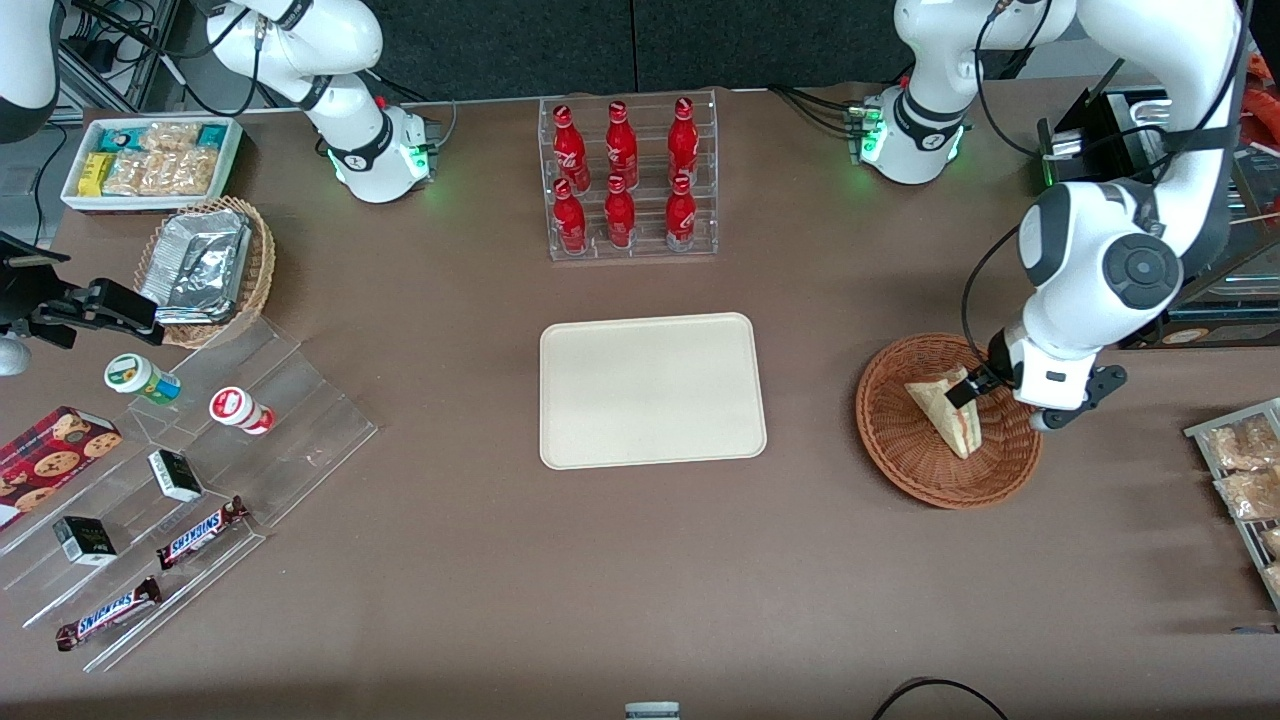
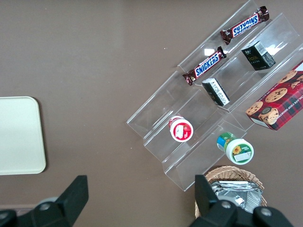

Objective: Place sandwich from basket to tray
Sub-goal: 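Close the left gripper on the wrapped sandwich and lift it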

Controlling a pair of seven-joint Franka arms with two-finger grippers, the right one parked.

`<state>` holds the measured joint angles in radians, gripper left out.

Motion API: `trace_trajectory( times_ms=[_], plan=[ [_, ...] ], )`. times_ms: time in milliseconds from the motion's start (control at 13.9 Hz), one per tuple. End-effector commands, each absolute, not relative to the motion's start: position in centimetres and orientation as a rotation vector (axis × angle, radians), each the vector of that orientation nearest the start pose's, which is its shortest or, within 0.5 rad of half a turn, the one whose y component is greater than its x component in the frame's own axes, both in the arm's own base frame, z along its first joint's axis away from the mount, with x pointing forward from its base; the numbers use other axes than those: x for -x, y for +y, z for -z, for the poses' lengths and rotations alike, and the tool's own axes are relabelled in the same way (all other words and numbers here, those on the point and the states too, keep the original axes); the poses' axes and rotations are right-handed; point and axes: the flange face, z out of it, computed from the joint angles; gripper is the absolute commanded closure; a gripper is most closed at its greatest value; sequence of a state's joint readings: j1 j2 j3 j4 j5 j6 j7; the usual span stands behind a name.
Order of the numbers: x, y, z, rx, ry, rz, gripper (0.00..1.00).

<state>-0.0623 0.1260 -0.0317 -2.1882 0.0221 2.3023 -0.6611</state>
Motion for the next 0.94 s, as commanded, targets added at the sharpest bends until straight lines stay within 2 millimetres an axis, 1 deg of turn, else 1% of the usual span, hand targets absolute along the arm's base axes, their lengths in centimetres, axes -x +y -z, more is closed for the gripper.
trace_trajectory(
  times_ms=[0, 216, 432, 576, 647, 719, 791, 863],
  plan=[
    [-54.1, -5.1, -31.3, 3.009, -0.833, 0.015, 0.0],
    [-53.3, -5.0, -29.6, 3.028, -0.786, 0.034, 0.0],
    [-51.8, -4.8, -26.8, 3.053, -0.783, 0.124, 0.0],
    [-50.9, -4.3, -25.3, 3.057, -0.778, 0.133, 0.02],
    [-50.7, -4.3, -24.8, 3.055, -0.777, 0.117, 0.15],
    [-50.6, -4.3, -24.7, 3.053, -0.776, 0.11, 0.41],
    [-50.6, -4.3, -24.9, 3.053, -0.776, 0.108, 0.73],
    [-50.6, -4.3, -25.0, 3.053, -0.774, 0.108, 0.99]
  ],
)
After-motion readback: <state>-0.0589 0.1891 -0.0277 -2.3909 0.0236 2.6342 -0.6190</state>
